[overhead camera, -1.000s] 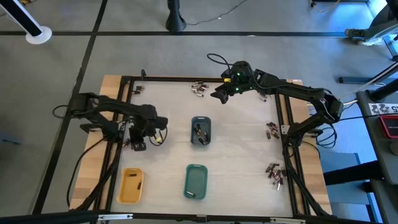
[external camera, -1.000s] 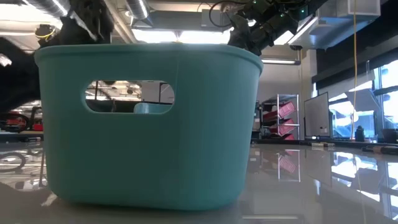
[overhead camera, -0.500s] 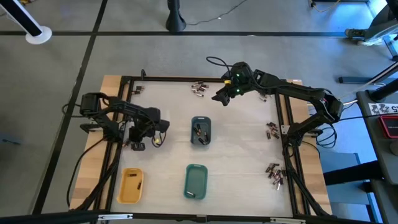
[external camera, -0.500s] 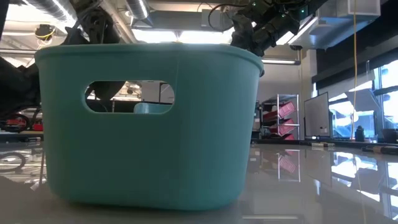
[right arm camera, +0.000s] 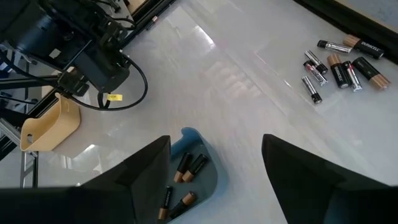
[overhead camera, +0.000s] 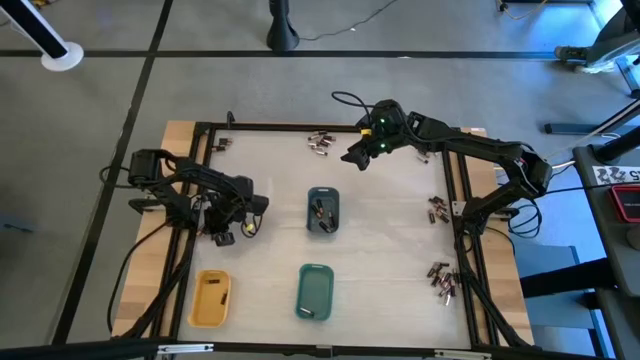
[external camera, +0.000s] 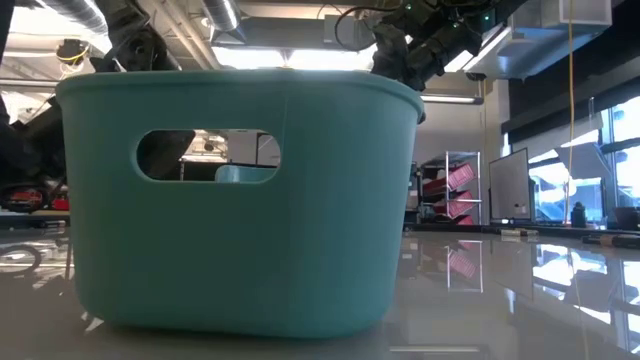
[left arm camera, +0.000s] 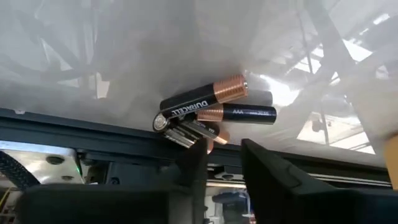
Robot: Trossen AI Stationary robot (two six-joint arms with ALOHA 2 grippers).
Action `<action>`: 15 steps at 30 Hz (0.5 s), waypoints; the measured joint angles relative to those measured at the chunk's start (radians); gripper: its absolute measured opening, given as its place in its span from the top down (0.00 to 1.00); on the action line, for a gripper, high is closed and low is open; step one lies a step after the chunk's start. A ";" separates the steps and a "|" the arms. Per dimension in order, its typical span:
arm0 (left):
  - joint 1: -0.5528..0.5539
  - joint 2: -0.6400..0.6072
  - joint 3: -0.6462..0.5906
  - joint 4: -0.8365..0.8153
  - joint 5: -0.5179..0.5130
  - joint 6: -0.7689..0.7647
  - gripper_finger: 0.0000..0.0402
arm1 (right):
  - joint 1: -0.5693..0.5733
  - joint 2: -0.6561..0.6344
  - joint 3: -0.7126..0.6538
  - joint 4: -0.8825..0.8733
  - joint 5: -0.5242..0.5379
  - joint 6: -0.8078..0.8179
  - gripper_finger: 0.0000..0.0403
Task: Sort batteries
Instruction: Put the small black battery into the yellow bin
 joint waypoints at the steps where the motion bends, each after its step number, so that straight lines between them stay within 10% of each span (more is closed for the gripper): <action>1: 0.000 0.000 0.000 0.002 0.000 0.000 0.74 | 0.000 0.000 0.000 0.000 0.000 0.000 0.37; 15: -0.004 0.000 0.067 0.058 -0.087 0.050 0.56 | 0.000 0.000 0.000 0.001 -0.001 0.000 0.37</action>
